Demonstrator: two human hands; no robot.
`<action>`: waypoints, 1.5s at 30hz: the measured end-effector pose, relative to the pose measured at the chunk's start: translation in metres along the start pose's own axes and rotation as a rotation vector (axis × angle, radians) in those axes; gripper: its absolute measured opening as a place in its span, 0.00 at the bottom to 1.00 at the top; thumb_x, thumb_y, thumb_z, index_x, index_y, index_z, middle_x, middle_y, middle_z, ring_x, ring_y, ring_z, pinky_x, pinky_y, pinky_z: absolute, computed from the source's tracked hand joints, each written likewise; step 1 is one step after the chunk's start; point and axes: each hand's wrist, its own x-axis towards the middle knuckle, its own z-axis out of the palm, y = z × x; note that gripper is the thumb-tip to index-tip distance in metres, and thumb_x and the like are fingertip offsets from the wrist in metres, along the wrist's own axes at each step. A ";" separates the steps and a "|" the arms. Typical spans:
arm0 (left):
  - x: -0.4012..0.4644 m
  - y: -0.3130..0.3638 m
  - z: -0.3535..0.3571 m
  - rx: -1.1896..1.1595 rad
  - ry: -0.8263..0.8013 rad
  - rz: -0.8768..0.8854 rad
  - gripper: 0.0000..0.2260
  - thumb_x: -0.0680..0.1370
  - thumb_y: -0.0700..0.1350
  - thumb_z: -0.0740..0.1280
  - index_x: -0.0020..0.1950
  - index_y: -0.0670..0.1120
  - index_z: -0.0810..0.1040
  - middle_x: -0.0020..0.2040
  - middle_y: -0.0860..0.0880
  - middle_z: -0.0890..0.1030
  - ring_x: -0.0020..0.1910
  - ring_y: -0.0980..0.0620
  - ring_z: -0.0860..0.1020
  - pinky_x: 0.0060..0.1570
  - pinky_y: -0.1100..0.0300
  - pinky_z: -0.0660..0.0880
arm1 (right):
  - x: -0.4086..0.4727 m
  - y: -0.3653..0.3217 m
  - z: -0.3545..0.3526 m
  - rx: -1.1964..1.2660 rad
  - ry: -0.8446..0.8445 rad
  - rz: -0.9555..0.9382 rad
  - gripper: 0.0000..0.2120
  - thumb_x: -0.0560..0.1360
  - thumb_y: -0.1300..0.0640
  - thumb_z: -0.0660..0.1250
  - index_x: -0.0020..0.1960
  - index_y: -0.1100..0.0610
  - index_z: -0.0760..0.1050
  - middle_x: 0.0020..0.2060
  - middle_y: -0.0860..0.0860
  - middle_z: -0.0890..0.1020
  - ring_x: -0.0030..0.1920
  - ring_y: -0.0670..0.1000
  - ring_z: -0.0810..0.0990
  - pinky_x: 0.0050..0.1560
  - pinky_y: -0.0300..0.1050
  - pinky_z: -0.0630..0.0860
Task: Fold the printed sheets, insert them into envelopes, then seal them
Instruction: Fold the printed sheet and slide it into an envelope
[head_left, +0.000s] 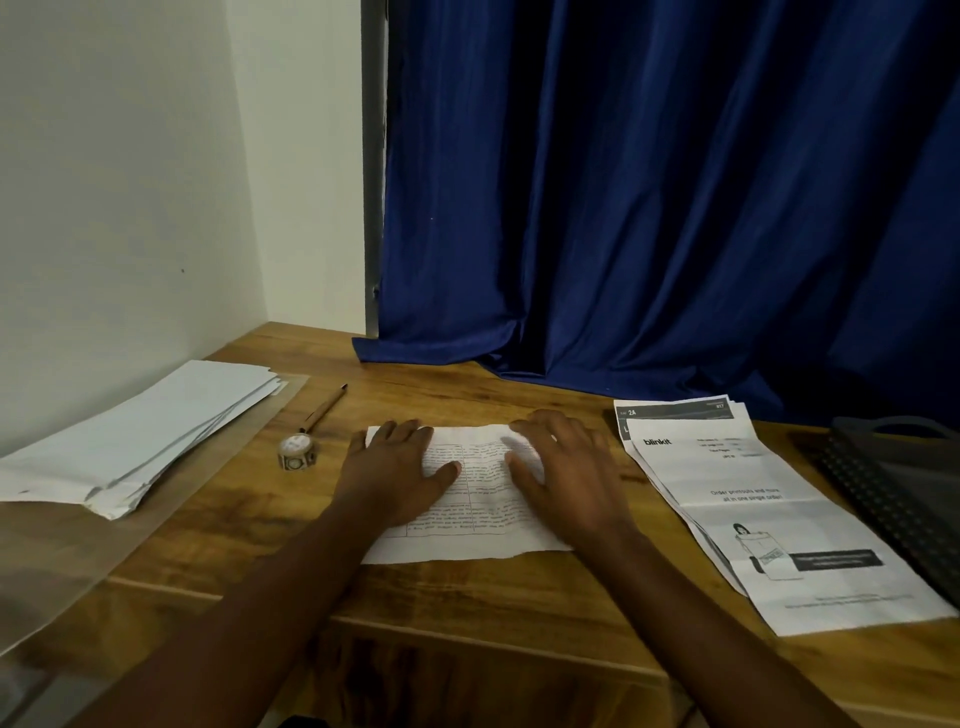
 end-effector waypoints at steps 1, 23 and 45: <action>0.000 0.000 0.000 0.002 0.001 -0.016 0.38 0.77 0.73 0.49 0.82 0.54 0.57 0.82 0.52 0.57 0.81 0.48 0.54 0.78 0.38 0.50 | 0.000 -0.009 -0.001 0.033 -0.010 -0.004 0.23 0.79 0.35 0.54 0.70 0.42 0.71 0.68 0.46 0.75 0.66 0.49 0.73 0.66 0.53 0.70; -0.089 -0.002 -0.053 0.054 -0.156 -0.026 0.38 0.75 0.76 0.42 0.70 0.56 0.75 0.71 0.48 0.74 0.70 0.45 0.70 0.73 0.37 0.59 | -0.088 -0.026 -0.046 0.289 -0.614 -0.127 0.49 0.65 0.15 0.51 0.80 0.35 0.48 0.80 0.33 0.49 0.77 0.34 0.40 0.78 0.45 0.39; -0.149 -0.040 -0.048 -0.716 -0.033 0.392 0.18 0.74 0.54 0.76 0.63 0.63 0.79 0.61 0.62 0.80 0.60 0.61 0.79 0.53 0.65 0.79 | -0.098 0.012 -0.081 1.044 -0.386 0.138 0.08 0.77 0.56 0.72 0.52 0.45 0.86 0.48 0.43 0.88 0.50 0.43 0.86 0.48 0.35 0.81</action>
